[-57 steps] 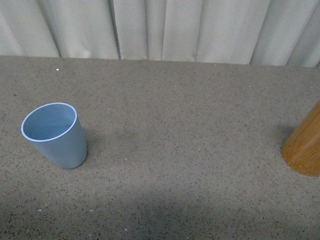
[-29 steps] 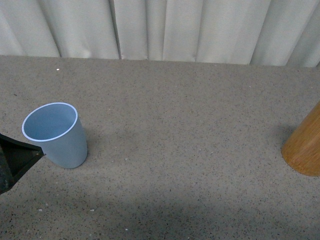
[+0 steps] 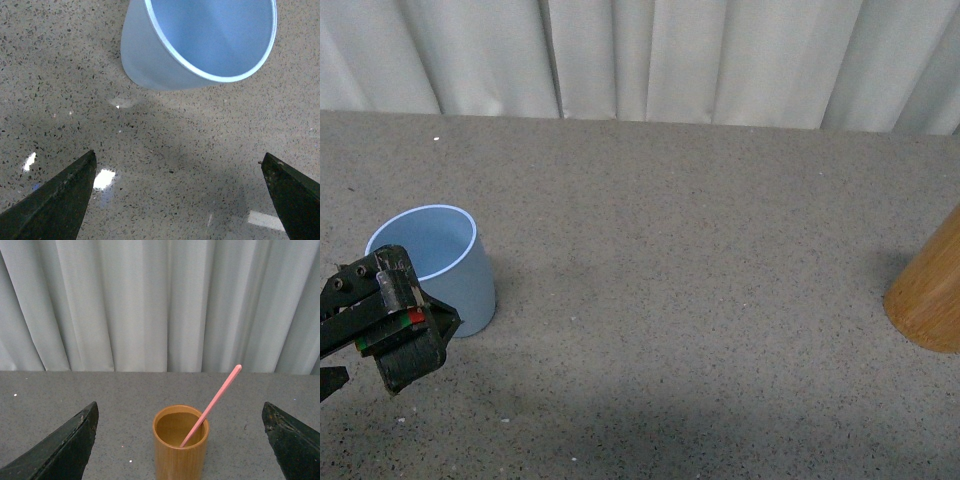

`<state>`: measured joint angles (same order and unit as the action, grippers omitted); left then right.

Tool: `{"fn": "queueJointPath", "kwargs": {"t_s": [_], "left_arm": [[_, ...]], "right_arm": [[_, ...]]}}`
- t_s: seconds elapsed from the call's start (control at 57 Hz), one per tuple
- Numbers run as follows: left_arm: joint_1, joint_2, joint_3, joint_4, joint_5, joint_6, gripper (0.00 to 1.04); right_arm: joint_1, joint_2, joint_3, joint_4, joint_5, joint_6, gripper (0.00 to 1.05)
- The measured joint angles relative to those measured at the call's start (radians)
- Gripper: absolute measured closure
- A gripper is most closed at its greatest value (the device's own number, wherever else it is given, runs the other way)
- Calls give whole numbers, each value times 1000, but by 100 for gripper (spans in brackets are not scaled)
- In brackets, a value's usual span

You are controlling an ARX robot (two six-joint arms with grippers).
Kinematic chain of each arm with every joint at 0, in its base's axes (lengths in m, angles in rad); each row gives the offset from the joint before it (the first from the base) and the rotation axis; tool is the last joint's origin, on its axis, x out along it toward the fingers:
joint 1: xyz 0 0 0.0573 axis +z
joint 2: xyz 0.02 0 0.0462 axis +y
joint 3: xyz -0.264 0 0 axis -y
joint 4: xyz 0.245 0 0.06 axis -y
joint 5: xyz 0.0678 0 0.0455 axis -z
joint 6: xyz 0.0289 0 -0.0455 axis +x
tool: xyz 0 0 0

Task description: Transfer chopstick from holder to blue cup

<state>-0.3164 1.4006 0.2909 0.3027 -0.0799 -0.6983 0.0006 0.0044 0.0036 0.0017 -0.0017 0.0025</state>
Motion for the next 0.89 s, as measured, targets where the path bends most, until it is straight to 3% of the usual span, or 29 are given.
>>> {"fn": "queueJointPath", "kwargs": {"t_s": [0.263,0.894], "left_arm": [[22,12,45,-2,2,-40,7],[175,165,169,-13,-79,-123,7]], "right_arm": [[0,0,0,0,0,0,10],[0,0,0,0,0,0,10]]}}
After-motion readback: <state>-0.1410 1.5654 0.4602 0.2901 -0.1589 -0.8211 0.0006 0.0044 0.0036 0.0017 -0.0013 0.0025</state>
